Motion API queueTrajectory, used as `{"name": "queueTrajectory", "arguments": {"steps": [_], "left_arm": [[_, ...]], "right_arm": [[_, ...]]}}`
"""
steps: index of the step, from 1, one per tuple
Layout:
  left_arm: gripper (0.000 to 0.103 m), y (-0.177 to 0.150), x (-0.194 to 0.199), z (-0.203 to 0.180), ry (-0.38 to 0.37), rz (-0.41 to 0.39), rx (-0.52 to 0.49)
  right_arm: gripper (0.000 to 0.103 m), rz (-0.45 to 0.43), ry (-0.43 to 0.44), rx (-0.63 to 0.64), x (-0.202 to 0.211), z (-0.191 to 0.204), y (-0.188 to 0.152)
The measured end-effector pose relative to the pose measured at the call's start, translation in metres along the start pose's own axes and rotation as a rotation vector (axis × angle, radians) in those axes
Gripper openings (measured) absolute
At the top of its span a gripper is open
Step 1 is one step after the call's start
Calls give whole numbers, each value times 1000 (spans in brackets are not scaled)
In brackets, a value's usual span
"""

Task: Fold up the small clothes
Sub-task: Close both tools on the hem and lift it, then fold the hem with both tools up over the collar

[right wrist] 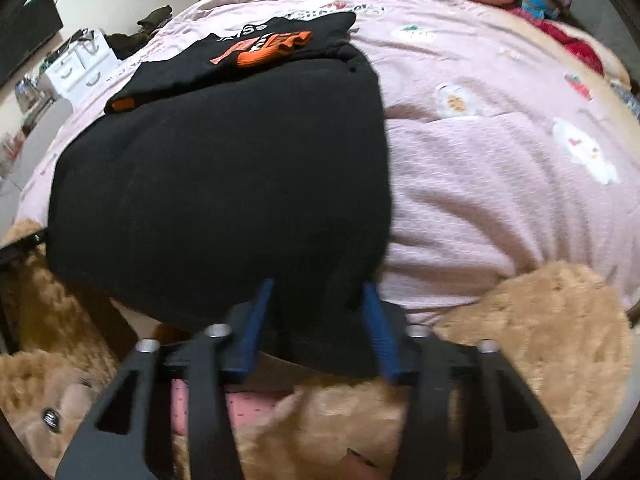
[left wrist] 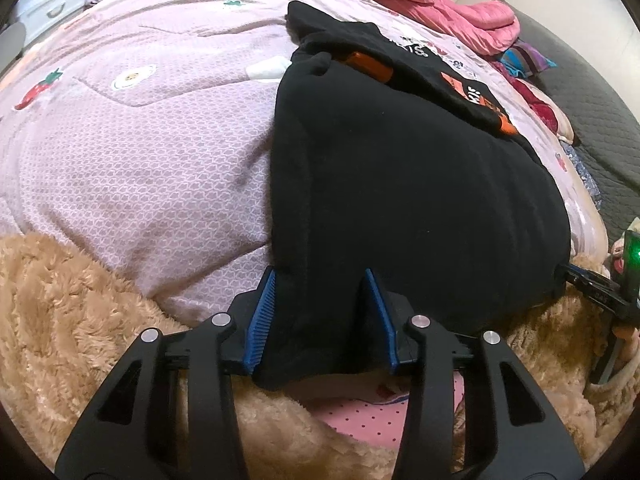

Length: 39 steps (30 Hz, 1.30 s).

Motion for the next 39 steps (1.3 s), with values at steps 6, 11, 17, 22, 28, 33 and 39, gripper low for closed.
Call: {"name": "queueTrajectory", "arguments": {"steps": [6,11,17,22,28,33,39], "left_arm": [[41,1,-3,-2,3,9,-8],[14,5,-2,3,14,8,26],[3,8,20,2,-66,-39,48],[3,20,49,-6,-115,-115,49],[3,39,63,-14,-137,-169,37],[3,54,67,-21,-153,-204,33],[3,68,71,-27,-167,-236,30]], "right_arm": [[4,-108,89,-74,21,-15,-1],[3,-226,172,-110,45,-20,9],[3,-343,209,-121,71,-24,24],[3,-412,213,-127,86,-29,33],[3,-459,193,-157,97,-38,40],[3,-485,179,-167,104,-44,47],[3,-508,166,-165,107,-48,59]]}}
Point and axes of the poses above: each gripper's, at about its wrist camera, not at the fingertips, and x roughly against the way its jaws point, z to its left, y to its top, the point moved 1 cm from there along -x, roughly the way its jaws point, and after that the axes turned 12 degrees about x, right-handed, at the moved point
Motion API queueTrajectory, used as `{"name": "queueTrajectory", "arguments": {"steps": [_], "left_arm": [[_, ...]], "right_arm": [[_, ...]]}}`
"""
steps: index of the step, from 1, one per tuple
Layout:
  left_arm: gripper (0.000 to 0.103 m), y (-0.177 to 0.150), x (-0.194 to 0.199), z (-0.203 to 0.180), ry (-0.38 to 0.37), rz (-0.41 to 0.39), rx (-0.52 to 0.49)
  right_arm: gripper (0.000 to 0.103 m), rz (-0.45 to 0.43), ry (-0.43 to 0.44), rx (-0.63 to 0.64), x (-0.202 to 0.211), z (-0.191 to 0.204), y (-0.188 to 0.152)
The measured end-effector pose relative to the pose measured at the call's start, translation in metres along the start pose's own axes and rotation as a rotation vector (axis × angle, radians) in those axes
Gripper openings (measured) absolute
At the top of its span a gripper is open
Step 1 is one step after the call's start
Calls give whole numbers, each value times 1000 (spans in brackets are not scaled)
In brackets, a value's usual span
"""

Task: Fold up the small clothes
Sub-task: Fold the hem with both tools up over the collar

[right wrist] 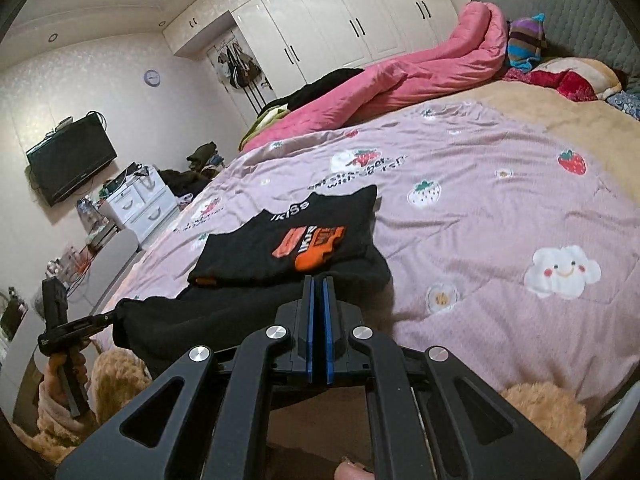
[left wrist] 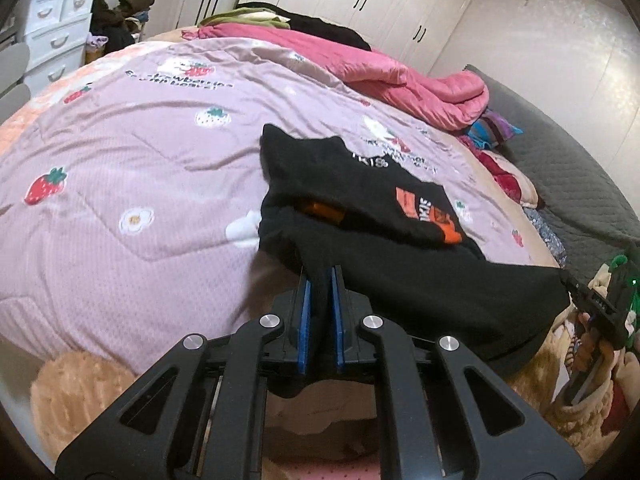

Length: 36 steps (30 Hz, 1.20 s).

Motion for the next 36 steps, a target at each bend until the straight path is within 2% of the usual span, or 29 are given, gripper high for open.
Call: {"name": "queueTrajectory", "arguments": {"steps": [23,36], "left_arm": [[3,45,-22,-10,-14,-71,8],[3,74,-45,-16,3,-89,9]], "right_arm": [[3,-31,-66,67,-34,-1,45],[3,-19,-106,75,-73,-12,70]]}}
Point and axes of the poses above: each gripper's, at about its wrist camera, not at the fingertips, and x roughly against the way its jaws point, z to its left, y to its top, the point moved 1 cm from there along -x, roughly the way its jaws point, and after that the axes turned 12 degrees about x, right-handed, at the moved point
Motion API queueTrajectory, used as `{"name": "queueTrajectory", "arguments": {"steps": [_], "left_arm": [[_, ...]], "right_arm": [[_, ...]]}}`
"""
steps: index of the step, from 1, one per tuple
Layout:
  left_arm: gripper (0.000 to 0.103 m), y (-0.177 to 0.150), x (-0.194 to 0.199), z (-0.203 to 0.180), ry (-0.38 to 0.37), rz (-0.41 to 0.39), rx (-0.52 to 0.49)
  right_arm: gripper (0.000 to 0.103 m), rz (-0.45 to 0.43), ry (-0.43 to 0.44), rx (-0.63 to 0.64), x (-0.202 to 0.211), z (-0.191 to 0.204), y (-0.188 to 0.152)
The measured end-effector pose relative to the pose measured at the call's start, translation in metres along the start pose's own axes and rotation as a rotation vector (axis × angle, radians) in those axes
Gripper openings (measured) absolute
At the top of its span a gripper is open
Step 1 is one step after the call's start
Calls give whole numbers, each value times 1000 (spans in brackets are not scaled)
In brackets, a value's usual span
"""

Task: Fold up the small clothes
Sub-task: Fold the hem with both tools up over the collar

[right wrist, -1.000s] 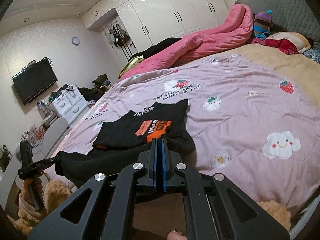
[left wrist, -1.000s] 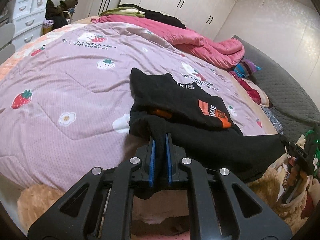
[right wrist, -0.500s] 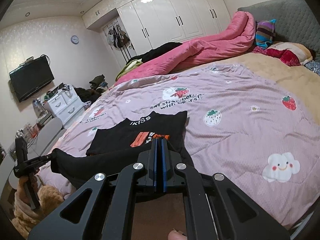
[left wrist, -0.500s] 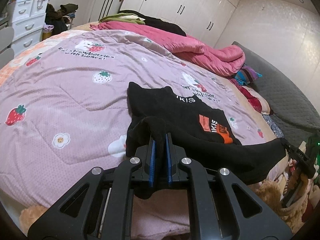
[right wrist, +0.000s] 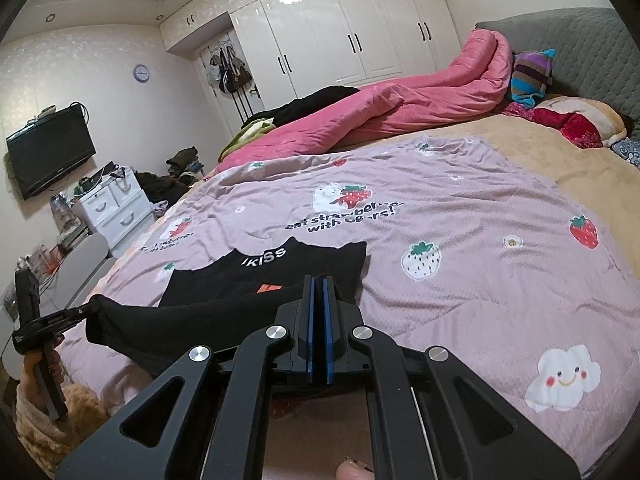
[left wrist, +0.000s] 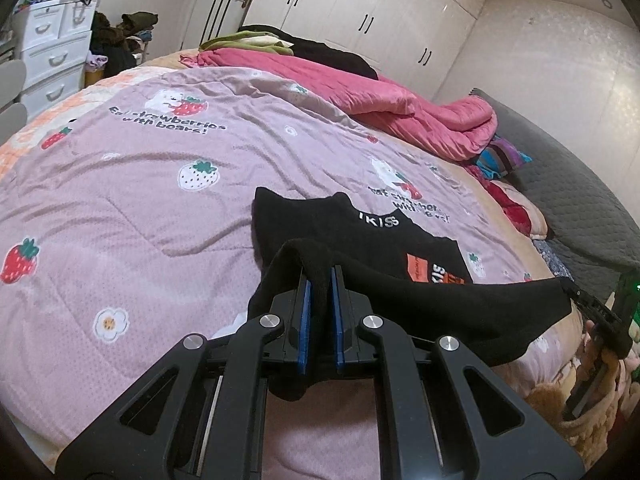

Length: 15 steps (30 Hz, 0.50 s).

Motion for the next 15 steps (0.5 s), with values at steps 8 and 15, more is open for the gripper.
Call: {"name": "queueTrajectory", "arguments": {"steps": [8,15], "left_arm": [[3,13,-17,-1,21,0,0],[3,23,-35,1,50,8,-1]], "right_arm": [[3,17,-10,-19,-25,-7,11],[3,39,-14,-24,-47,-9,16]]}}
Point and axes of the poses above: each gripper's, at about its wrist camera, not at the fingertips, and x roughly against the way its jaws point, z to its left, y to its top, the point moved 1 cm from there along -x, roughly the way its jaws point, and after that the axes turned 12 degrees about x, right-handed, at the moved point
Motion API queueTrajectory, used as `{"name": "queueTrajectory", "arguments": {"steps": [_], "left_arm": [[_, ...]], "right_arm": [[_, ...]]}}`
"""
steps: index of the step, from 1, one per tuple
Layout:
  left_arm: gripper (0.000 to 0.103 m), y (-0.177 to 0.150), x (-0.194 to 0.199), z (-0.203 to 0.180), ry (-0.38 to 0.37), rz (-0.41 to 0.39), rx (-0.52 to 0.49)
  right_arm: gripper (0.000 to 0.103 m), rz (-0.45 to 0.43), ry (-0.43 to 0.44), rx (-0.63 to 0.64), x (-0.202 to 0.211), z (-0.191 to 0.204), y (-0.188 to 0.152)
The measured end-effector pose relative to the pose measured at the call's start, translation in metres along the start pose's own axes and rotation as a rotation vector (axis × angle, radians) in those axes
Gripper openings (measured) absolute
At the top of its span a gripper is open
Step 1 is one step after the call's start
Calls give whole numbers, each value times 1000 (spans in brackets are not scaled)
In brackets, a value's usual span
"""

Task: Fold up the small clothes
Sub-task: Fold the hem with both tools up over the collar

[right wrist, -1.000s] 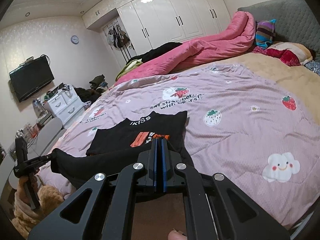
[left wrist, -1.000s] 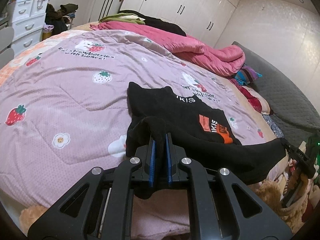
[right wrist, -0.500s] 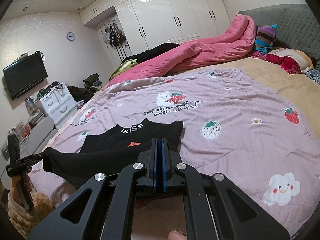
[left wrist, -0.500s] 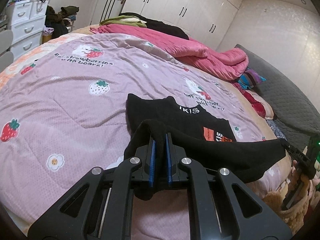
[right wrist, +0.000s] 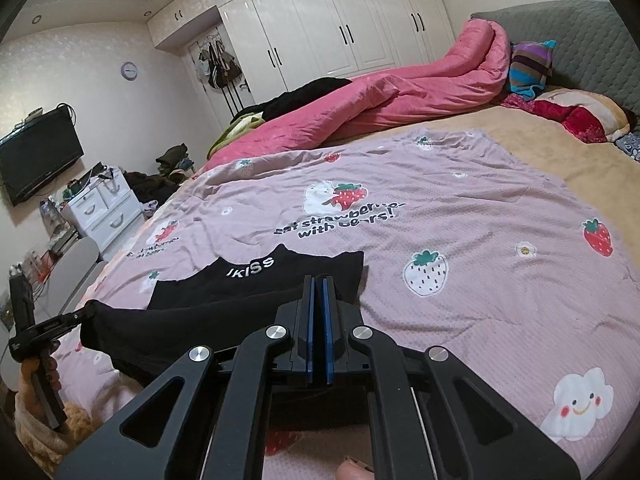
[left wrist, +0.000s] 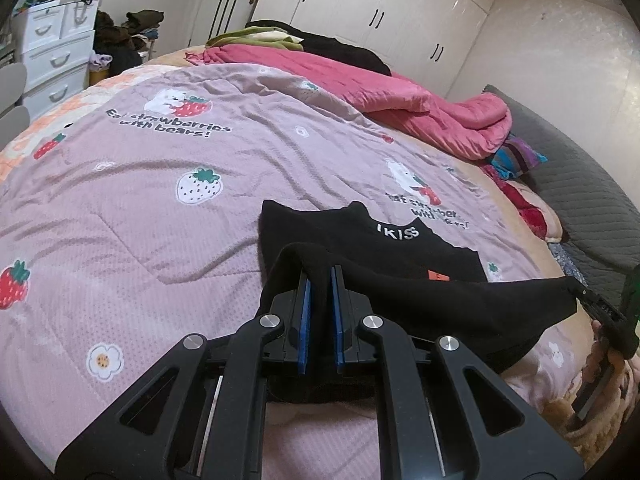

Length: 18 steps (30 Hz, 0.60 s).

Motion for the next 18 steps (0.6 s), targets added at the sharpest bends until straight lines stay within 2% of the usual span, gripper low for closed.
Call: {"name": "queueTrajectory", "arguments": {"steps": [18], "left_arm": [[4,19,-47,10,58,26,6]], "right_arm": [[3,82,-39,-29,-62,-14,9]]}}
Point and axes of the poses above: each gripper's, at about its wrist camera, not at the fingertips, and x roughly against the way its jaws point, z to its left, y to its top, the point moved 1 cm from there along -x, roughly the way its jaws point, and after that the axes turned 12 degrees about x, right-handed, at the moved point
